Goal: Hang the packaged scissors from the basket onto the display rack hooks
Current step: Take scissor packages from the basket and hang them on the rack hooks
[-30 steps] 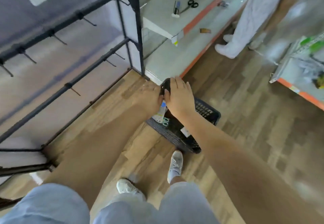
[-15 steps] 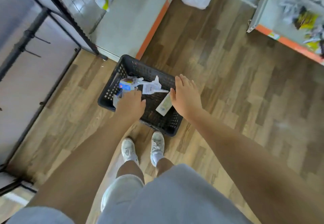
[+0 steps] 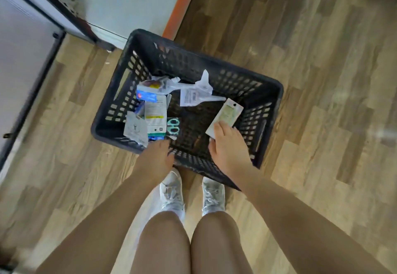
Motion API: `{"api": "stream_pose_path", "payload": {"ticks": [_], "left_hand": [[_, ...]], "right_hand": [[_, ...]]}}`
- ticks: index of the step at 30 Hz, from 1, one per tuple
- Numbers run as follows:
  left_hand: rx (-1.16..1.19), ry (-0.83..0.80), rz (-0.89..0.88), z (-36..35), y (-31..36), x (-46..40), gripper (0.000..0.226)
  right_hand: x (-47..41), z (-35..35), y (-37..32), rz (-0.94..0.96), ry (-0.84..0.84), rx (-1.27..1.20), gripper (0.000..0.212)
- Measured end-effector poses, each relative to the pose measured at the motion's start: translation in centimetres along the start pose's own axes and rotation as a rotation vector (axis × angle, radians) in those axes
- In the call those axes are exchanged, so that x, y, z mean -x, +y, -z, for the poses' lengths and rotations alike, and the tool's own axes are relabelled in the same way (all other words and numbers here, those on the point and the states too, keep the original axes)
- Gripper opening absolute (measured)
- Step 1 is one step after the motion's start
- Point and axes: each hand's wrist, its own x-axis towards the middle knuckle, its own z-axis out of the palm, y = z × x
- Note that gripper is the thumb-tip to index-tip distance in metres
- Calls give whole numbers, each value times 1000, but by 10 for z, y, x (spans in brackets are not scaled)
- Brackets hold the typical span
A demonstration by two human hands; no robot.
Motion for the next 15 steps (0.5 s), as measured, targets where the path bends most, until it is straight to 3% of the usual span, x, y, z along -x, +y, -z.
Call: {"api": "stream_pose_path", "payload": {"ticks": [4, 7, 11, 15], "left_hand": [[51, 67, 89, -29, -35, -86, 39], [-22, 33, 15, -42, -53, -143, 40], [-486, -128, -122, -47, -72, -208, 35], [-1083, -186, -297, -48, -86, -262, 59]], "right_hand": [[-70, -61, 23, 27, -41, 55, 54], [-116, -100, 34, 48, -30, 82, 54], [-173, -143, 50, 203, -25, 272, 57], [-220, -178, 66, 239, -30, 353, 60]]}}
